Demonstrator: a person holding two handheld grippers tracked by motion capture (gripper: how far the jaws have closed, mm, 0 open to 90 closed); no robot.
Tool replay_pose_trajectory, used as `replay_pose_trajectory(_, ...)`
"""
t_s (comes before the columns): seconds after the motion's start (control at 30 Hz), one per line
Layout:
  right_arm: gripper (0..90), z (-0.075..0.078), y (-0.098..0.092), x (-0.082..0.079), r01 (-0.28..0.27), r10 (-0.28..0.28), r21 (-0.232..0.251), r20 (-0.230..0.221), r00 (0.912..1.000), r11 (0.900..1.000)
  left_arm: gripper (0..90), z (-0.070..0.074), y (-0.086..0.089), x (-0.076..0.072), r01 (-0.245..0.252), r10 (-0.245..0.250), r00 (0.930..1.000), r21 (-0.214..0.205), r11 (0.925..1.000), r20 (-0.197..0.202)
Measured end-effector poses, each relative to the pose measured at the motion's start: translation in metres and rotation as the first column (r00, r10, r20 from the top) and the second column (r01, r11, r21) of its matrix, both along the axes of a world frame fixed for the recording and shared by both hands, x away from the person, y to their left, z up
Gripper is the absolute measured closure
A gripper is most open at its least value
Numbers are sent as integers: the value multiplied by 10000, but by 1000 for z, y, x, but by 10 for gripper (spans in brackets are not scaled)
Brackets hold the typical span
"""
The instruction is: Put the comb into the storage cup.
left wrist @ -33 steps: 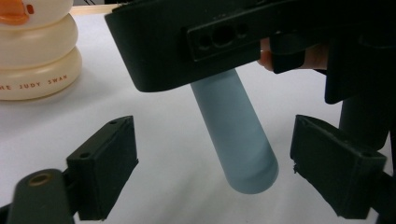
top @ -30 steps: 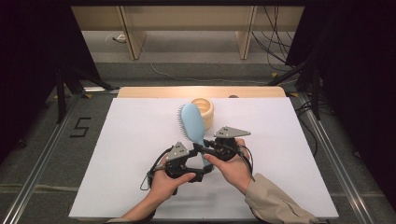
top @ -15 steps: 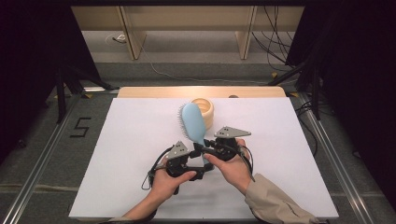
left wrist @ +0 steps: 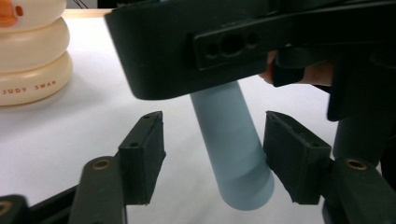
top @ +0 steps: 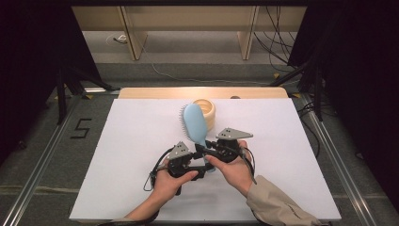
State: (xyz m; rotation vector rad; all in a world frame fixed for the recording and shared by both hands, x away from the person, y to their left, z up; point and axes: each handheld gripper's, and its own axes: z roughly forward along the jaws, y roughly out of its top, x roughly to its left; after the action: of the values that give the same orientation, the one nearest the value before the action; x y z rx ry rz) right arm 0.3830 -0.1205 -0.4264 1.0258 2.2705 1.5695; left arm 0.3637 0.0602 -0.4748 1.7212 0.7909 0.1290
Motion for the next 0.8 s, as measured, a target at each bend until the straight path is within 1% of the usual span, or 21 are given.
replay_pose_trajectory(0.07, 702, -1, 0, 0, 35, -35, 24, 0, 10000, 10000, 419, -1, 1, 0, 64, -64, 10000, -160, 9999, 4)
replay_pose_trajectory(0.13, 702, -1, 0, 0, 81, -81, 51, 5, 10000, 10000, 433, -1, 1, 1, 70, -69, 10000, -144, 9999, 68)
replay_pose_trajectory(0.27, 702, -1, 0, 0, 120, -120, 41, 68, 9999, 9999, 461, -2, 1, 1, 74, -72, 10000, -205, 9998, 57)
replay_pose_trajectory(0.5, 701, -2, 1, -1, 207, -206, -2, 190, 9996, 9998, 531, -2, 1, 1, 128, -136, 9997, -456, 9989, -185)
replay_pose_trajectory(0.67, 701, -2, 1, -1, 304, -301, -84, 328, 9990, 9995, 593, -3, 0, 1, 120, -134, 9995, -497, 9987, -290)
replay_pose_trajectory(0.73, 701, -2, 1, -2, 339, -335, -97, 382, 9987, 9994, 614, -3, 0, 1, 75, -96, 9992, -538, 9985, -393)
replay_pose_trajectory(0.8, 701, -2, 1, -2, 378, -372, -129, 435, 9984, 9992, 621, -3, 0, 2, 59, -85, 9989, -572, 9983, -456)
